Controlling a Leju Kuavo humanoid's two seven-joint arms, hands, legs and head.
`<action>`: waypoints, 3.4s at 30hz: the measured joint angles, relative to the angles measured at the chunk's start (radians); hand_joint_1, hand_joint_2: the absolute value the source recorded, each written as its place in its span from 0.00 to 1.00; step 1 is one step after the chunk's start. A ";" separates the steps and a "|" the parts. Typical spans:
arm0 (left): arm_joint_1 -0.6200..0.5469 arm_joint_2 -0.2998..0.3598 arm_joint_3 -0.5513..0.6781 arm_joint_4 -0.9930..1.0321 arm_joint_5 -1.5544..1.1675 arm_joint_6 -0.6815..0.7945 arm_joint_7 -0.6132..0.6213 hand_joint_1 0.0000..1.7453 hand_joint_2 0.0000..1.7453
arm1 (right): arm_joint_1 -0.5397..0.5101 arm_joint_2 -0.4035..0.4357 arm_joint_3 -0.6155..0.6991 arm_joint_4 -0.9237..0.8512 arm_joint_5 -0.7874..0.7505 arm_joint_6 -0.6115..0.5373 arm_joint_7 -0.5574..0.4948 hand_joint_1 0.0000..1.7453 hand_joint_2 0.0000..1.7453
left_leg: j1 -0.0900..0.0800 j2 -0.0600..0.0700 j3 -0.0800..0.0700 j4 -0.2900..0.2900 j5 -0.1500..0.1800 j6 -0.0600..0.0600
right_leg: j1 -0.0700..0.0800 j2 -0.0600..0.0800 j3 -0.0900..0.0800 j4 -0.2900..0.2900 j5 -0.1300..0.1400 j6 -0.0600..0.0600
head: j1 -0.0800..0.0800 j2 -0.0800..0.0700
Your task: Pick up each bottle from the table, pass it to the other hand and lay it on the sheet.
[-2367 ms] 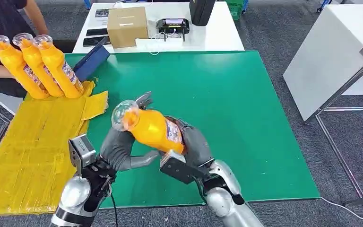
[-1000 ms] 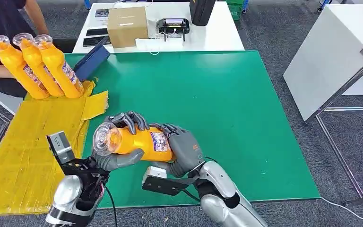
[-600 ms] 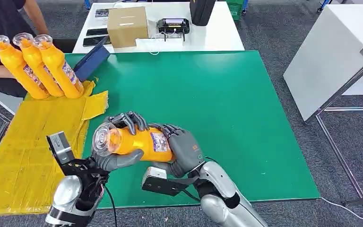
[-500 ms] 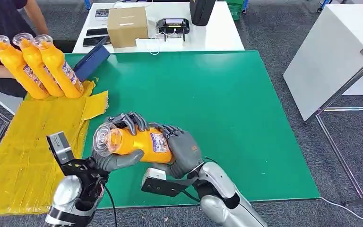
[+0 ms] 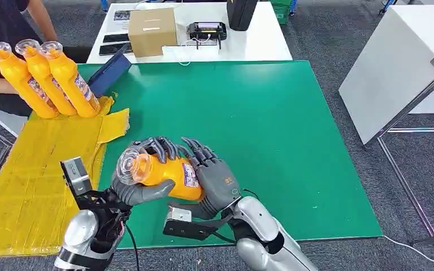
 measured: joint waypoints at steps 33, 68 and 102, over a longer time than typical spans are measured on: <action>-0.148 0.198 0.064 0.165 -1.561 0.535 0.095 1.00 1.00 | 0.143 -0.059 -0.061 -0.239 0.073 0.007 0.003 0.00 0.00 | 0.000 0.001 0.000 0.000 0.000 0.000 | 0.000 0.000 -0.001 0.000 0.000 0.000 | 0.000 0.000; -0.509 0.314 -0.173 0.954 -1.452 0.206 0.002 0.00 0.00 | 0.120 -0.077 -0.068 -0.233 0.036 0.008 0.002 0.00 0.00 | 0.000 0.000 0.002 0.000 0.001 0.000 | 0.000 0.000 0.002 0.001 0.000 0.000 | 0.000 0.000; -0.017 0.049 0.254 0.073 -0.104 0.011 -0.139 0.00 0.00 | 0.363 -0.020 -0.311 -0.372 -0.245 -0.269 -0.313 0.00 0.00 | 0.000 0.001 0.000 0.000 0.000 0.000 | 0.000 0.000 -0.001 0.000 0.000 0.000 | 0.000 0.000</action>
